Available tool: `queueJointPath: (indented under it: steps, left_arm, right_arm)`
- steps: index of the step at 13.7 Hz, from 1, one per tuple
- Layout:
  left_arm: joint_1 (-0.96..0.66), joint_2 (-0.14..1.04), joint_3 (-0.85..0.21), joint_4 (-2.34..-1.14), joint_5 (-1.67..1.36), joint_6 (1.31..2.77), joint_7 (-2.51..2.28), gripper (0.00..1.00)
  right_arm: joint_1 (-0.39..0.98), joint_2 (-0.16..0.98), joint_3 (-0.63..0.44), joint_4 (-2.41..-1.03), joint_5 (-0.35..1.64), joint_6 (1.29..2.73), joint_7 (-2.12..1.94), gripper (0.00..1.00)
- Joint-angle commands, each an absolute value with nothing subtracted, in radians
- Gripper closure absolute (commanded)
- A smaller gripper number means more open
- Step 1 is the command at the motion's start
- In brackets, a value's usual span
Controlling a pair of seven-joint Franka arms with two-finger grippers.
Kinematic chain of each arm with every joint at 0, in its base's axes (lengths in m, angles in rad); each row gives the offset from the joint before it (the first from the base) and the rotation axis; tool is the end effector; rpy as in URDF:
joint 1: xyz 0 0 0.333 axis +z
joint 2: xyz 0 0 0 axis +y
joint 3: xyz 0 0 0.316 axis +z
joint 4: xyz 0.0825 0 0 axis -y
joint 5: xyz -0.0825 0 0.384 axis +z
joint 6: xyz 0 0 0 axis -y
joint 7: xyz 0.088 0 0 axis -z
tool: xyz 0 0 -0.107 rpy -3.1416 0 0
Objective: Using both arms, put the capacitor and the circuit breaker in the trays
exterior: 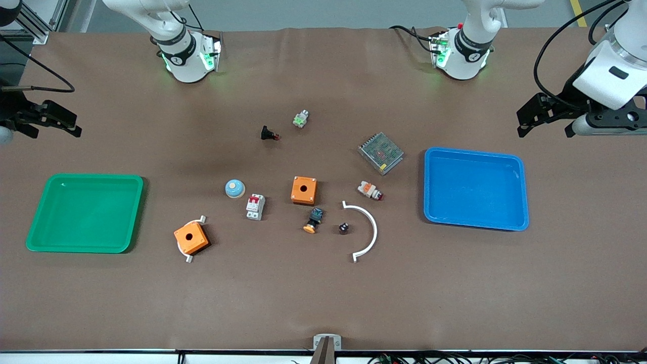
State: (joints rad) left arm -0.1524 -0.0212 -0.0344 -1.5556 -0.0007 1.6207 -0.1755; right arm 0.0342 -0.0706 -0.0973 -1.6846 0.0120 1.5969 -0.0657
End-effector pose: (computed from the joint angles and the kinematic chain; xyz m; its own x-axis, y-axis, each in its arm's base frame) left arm 0.5437 -0.1031 0.6481 0.9963 -0.0106 0.0849 -0.0120 -0.9998 0.0150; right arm 0.5324 -0.0342 0.6112 0.9999 0.0026 -0.0162 0.0023 -0.9998 -0.0199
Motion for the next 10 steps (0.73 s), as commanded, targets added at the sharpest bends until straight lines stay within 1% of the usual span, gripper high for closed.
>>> queueJointPath:
  steps: [1,3,6,8,9,10]
  left_arm:
    - [-0.150,-0.018,-0.040,-1.546,-0.006,1.597,-0.169,0.00]
    - [-0.156,-0.009,-0.040,-1.540,-0.006,1.598,-0.167,0.00]
    - [-0.169,0.057,-0.051,-1.558,0.000,1.601,-0.176,0.00]
    - [-0.204,0.150,-0.080,-1.551,-0.009,1.600,-0.224,0.00]
    - [-0.233,0.216,-0.087,-1.543,-0.011,1.606,-0.276,0.00]
    - [-0.270,0.282,-0.089,-1.513,-0.015,1.653,-0.300,0.00]
  right_arm:
    - [0.025,-0.080,-0.089,-1.681,0.014,1.588,-0.063,0.00]
    - [0.026,-0.080,-0.089,-1.681,0.014,1.588,-0.063,0.00]
    - [0.029,-0.078,-0.089,-1.681,0.014,1.588,-0.063,0.00]
    - [0.043,-0.072,-0.086,-1.683,0.014,1.592,-0.061,0.00]
    - [0.061,-0.069,-0.084,-1.684,0.014,1.598,-0.057,0.00]
    - [0.090,-0.060,-0.086,-1.687,0.014,1.609,-0.048,0.00]
